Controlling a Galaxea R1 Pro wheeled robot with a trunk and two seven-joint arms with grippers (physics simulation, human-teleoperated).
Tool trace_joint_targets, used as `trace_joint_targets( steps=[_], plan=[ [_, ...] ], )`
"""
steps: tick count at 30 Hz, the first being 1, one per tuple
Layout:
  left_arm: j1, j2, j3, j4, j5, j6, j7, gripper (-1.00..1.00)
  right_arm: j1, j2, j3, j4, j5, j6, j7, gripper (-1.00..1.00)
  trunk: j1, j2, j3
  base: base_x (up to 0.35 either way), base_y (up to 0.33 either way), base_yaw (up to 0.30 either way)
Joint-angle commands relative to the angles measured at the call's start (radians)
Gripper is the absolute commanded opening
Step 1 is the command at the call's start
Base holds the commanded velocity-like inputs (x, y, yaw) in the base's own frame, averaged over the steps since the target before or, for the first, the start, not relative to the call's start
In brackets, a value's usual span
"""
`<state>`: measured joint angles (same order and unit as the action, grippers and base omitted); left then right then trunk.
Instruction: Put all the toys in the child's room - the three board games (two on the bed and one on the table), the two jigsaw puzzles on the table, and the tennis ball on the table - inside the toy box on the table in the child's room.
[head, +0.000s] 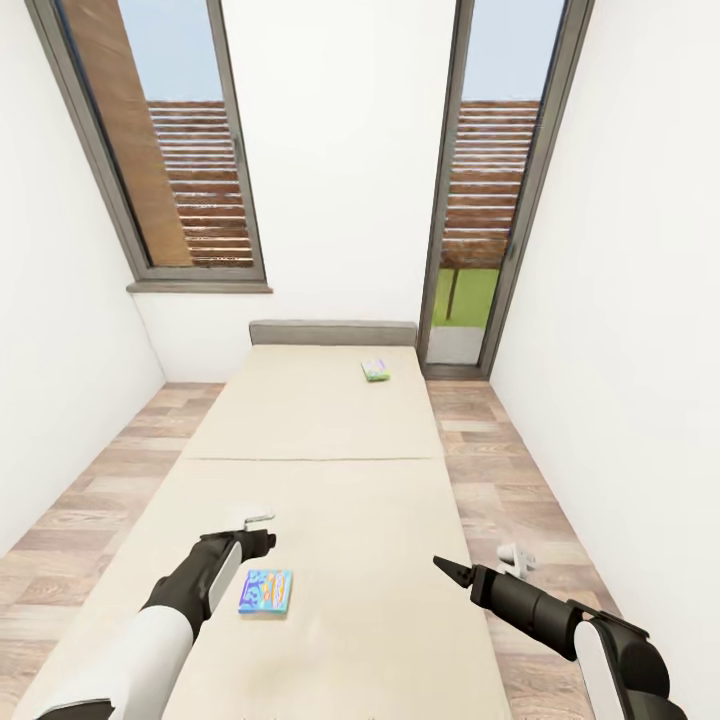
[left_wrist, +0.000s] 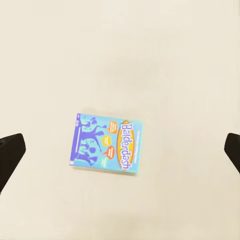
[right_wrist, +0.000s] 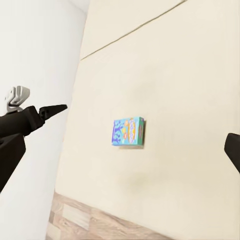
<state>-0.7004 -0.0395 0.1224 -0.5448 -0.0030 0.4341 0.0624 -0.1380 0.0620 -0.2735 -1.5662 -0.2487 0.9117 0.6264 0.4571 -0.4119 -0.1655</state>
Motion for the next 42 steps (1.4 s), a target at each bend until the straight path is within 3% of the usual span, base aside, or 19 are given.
trace_joint_targets(
  steps=[1,31,42],
  plan=[
    [-0.001,-0.001,0.004,-0.005,0.0,0.006,0.001,1.0,-0.001,0.001,-0.003,0.0,0.002,0.006,0.006,1.0,0.001,-0.002,-0.004,0.0,0.0,0.0],
    [-0.001,0.001,0.003,-0.018,-0.002,0.007,0.002,1.0,-0.001,0.001,-0.003,0.006,0.0,0.006,0.007,1.0,0.001,-0.002,-0.053,0.042,0.029,-0.001],
    [-0.001,0.0,0.003,-0.018,-0.002,0.007,0.002,1.0,-0.002,0.001,-0.003,0.006,0.0,0.006,0.007,1.0,0.001,-0.002,-0.07,0.001,0.084,-0.102]
  ],
)
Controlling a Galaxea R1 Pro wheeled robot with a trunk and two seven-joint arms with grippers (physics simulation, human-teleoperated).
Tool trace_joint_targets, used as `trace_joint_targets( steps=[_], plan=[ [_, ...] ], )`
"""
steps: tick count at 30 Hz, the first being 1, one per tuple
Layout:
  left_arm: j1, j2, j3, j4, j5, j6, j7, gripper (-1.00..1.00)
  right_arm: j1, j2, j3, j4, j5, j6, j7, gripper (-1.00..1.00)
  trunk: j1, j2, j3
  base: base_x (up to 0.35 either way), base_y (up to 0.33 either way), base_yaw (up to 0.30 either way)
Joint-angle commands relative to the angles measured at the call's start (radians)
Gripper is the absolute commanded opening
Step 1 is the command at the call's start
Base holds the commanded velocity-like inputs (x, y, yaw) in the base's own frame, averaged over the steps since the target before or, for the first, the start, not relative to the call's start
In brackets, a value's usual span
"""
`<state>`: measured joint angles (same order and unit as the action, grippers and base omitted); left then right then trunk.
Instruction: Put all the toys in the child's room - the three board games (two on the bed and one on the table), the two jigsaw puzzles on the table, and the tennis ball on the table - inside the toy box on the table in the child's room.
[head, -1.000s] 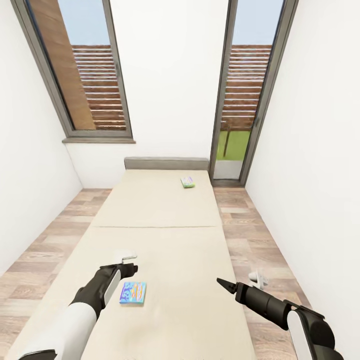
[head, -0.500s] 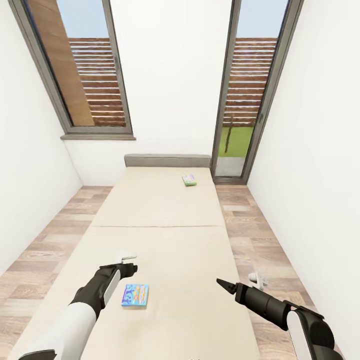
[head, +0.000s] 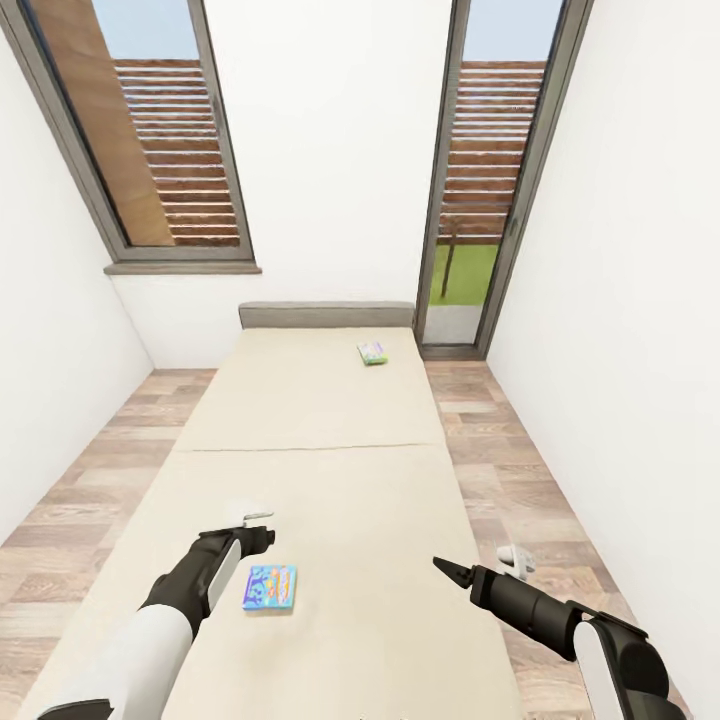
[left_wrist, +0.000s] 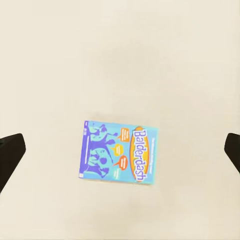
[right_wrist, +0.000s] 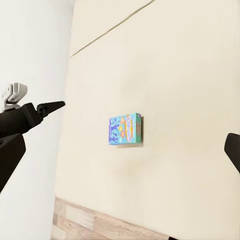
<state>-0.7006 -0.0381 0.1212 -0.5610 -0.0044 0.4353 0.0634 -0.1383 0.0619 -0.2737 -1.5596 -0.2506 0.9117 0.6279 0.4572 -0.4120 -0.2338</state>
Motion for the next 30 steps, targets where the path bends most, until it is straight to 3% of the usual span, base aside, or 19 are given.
trace_joint_targets(
  steps=[1,30],
  plan=[
    [0.0,-0.001,0.005,-0.002,0.0,0.006,0.001,1.0,-0.001,0.001,-0.002,-0.001,0.002,0.006,0.006,1.0,0.0,-0.002,-0.003,0.0,0.045,-0.131],
    [0.0,-0.002,0.0,-0.002,0.0,0.005,0.001,1.0,-0.001,0.002,-0.002,-0.001,0.004,0.004,0.006,1.0,0.0,-0.002,-0.047,0.044,0.032,-0.127]
  ],
)
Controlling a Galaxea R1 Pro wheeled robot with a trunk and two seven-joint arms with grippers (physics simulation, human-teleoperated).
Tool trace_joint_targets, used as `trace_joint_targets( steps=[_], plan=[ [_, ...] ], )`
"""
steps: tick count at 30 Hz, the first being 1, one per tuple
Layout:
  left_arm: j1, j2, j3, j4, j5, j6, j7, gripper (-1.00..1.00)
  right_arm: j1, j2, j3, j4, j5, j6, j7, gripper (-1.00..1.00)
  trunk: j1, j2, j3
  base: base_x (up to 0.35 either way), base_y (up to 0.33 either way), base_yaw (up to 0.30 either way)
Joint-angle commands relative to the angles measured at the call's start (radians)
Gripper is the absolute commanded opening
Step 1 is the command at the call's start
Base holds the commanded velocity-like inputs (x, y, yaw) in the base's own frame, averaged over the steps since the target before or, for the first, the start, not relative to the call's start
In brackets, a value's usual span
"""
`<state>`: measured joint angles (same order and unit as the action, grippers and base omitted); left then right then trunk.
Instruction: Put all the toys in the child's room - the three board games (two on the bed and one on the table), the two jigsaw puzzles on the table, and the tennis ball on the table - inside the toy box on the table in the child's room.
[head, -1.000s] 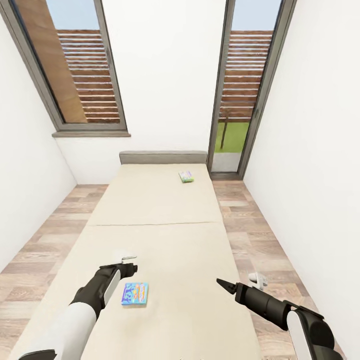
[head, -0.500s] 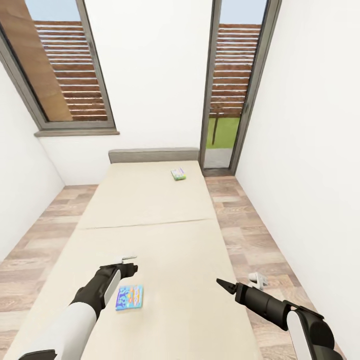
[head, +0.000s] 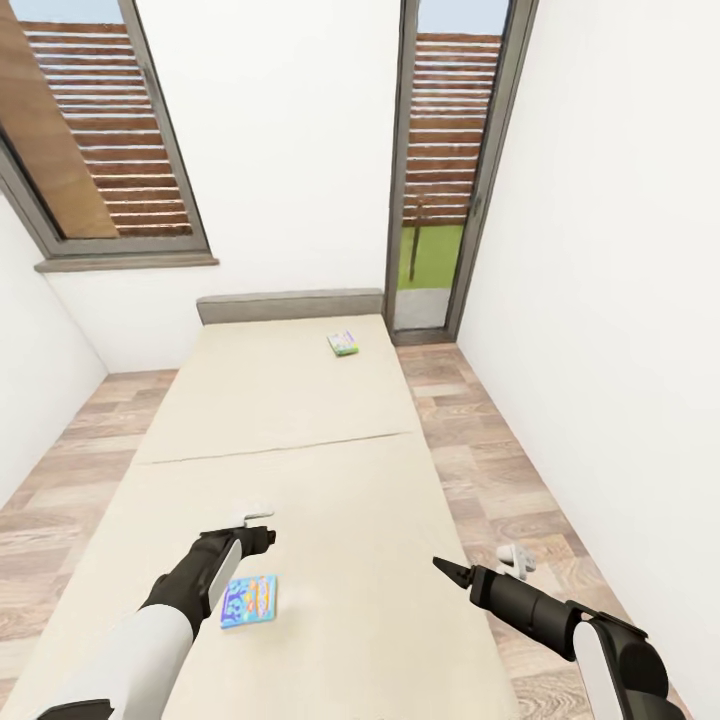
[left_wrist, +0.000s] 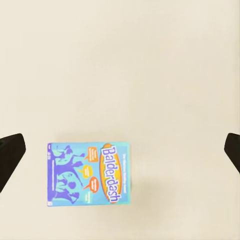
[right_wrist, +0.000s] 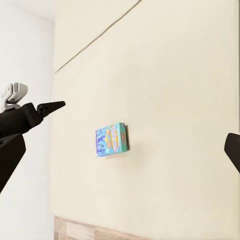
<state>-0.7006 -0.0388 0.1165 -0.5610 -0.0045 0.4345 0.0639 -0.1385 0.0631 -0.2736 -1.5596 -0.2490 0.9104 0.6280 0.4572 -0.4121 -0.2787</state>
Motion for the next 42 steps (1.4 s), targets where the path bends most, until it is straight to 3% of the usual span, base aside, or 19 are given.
trace_joint_targets(
  steps=[1,12,42],
  plan=[
    [0.0,-0.001,0.005,-0.002,0.0,0.006,0.001,1.0,-0.001,0.001,-0.003,0.0,0.002,0.006,0.006,1.0,0.0,-0.002,-0.003,0.0,0.0,-0.065],
    [0.0,-0.001,0.005,-0.002,0.0,0.006,0.001,1.0,-0.001,0.001,-0.001,0.0,0.007,0.005,0.004,1.0,0.0,-0.002,-0.021,0.0,0.0,0.004],
    [0.0,-0.002,0.005,-0.002,0.0,0.006,0.002,1.0,-0.001,0.001,-0.002,0.0,0.005,0.004,0.004,1.0,0.0,-0.002,-0.07,0.0,0.0,0.098]
  ],
)
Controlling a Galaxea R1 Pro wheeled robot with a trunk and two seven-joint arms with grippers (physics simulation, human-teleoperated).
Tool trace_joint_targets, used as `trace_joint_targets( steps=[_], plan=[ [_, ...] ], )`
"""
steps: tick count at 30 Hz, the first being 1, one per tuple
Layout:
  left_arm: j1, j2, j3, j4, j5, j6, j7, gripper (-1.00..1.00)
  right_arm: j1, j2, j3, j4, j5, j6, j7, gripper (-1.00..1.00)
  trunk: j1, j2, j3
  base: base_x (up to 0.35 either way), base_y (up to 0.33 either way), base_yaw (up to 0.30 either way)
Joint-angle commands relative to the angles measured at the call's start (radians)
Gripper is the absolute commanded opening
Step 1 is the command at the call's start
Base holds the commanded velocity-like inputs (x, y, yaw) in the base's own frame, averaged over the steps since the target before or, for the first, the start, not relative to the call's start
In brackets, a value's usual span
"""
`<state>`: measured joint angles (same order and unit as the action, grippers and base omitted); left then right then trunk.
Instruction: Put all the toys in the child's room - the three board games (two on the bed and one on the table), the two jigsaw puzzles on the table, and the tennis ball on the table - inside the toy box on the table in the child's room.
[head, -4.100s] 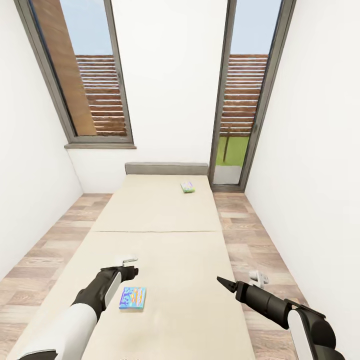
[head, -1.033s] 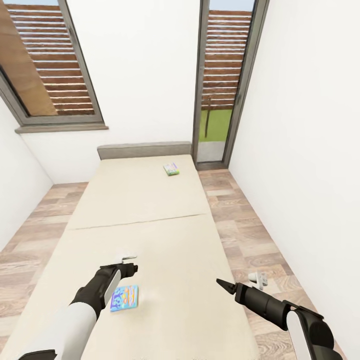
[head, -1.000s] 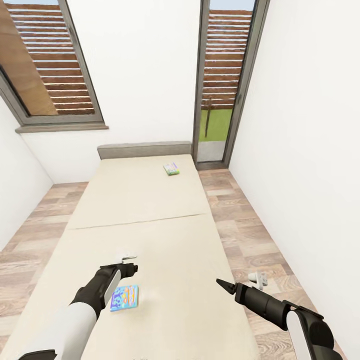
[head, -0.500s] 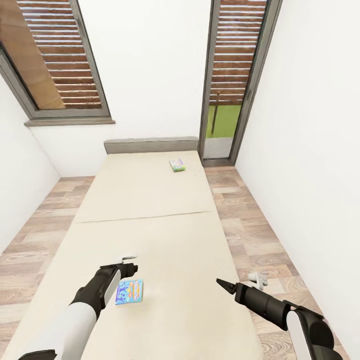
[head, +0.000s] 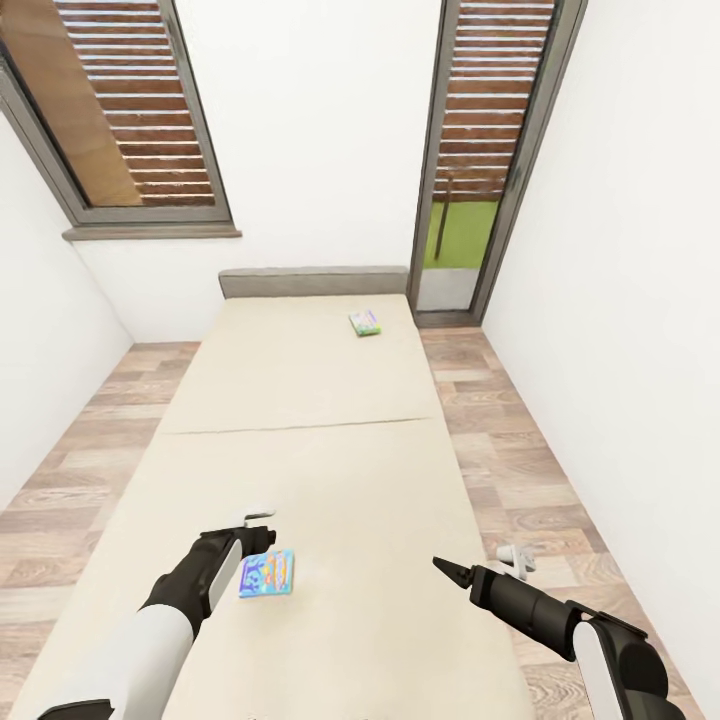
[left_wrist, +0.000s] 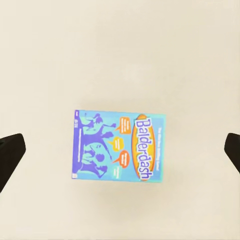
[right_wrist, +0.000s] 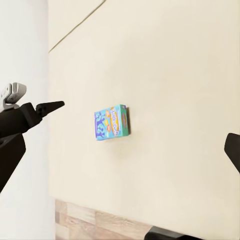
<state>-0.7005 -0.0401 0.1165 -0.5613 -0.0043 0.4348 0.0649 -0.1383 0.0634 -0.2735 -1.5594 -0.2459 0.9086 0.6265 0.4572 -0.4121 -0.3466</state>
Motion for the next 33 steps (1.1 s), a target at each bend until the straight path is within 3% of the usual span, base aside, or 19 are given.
trace_joint_targets(
  steps=[1,17,33],
  plan=[
    [-0.001,-0.001,0.005,-0.002,0.0,0.006,0.001,1.0,-0.001,0.001,-0.003,-0.001,0.002,0.006,0.006,1.0,0.0,-0.002,-0.003,0.0,0.0,0.097],
    [-0.001,-0.002,0.005,-0.002,0.0,0.005,0.001,1.0,0.0,0.001,-0.003,0.001,-0.001,0.006,0.006,1.0,0.0,-0.002,-0.029,0.0,0.0,0.092],
    [-0.001,-0.003,0.004,-0.002,0.0,0.007,0.001,1.0,-0.001,0.0,-0.003,0.013,-0.003,0.006,0.006,1.0,0.0,-0.002,-0.055,0.057,0.0,0.009]
  ],
)
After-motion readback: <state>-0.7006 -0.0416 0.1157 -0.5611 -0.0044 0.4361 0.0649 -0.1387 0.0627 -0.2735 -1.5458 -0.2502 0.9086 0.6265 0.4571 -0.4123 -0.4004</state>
